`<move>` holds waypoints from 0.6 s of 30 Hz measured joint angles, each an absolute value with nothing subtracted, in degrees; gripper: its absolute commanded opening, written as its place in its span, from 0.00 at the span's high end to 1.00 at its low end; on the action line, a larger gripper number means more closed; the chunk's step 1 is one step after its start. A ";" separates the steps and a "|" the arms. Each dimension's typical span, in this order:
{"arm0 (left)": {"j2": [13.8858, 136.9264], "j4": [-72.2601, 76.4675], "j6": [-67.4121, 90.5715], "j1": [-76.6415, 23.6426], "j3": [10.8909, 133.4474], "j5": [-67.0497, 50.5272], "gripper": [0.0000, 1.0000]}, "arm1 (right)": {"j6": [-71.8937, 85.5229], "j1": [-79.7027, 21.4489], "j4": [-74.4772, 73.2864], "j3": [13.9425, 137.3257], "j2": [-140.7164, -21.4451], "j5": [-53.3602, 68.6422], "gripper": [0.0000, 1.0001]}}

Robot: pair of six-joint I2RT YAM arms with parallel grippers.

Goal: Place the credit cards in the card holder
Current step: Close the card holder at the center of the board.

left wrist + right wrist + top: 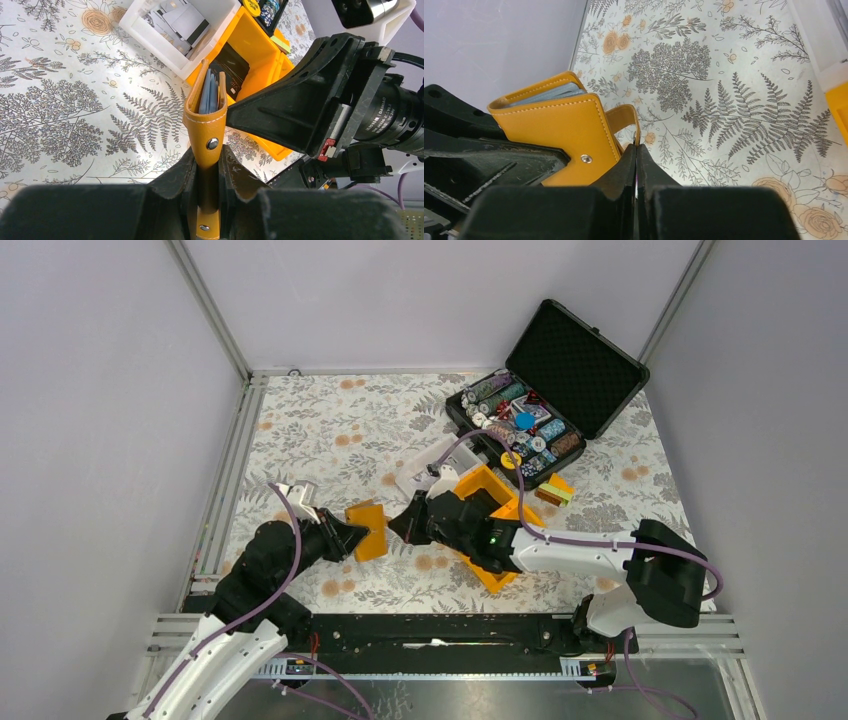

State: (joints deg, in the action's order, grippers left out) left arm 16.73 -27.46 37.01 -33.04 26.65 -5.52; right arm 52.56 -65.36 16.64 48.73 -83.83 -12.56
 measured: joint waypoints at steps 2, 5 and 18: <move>16.78 -27.49 37.01 -33.04 26.65 -5.28 1.00 | 51.68 -65.36 17.26 48.27 -83.74 -12.51 1.00; 17.08 -27.94 37.04 -33.04 26.79 -4.10 1.00 | 49.50 -65.39 18.83 46.57 -83.07 -12.32 1.00; 17.82 -30.81 37.26 -33.06 28.25 -2.28 1.00 | 37.65 -66.02 26.04 42.46 -78.89 -5.58 1.00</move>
State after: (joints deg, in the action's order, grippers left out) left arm 17.82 -30.81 37.26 -33.06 28.25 -2.28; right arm 37.65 -66.02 26.04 42.46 -78.89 -5.58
